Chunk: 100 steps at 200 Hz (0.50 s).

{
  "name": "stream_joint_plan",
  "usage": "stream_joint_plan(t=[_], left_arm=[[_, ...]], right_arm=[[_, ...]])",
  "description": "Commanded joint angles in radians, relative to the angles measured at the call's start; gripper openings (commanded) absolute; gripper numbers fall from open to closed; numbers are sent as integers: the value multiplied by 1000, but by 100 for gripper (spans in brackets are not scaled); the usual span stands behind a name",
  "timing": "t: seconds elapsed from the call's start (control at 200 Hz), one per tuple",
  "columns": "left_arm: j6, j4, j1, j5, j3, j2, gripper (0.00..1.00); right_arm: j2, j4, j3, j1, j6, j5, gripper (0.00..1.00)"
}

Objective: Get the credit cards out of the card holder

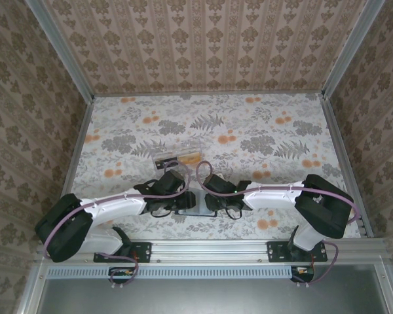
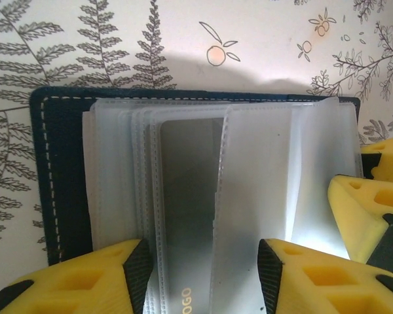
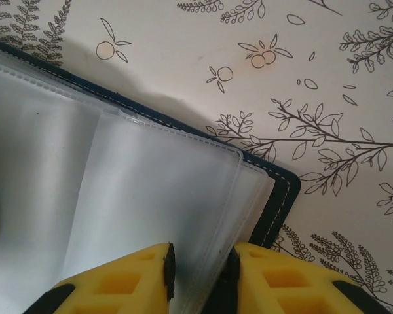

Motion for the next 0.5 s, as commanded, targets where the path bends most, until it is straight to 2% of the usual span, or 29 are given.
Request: stream_joint_plan(t=[0.0, 0.08, 0.495], left_arm=[[18, -5, -9, 2, 16, -24, 56], [20, -7, -7, 1, 16, -30, 64], [41, -42, -7, -4, 32, -89, 65]], right_arm=[[13, -32, 2, 0, -10, -3, 32], [9, -43, 7, 1, -11, 1, 32], [-37, -75, 10, 0, -12, 32, 33]])
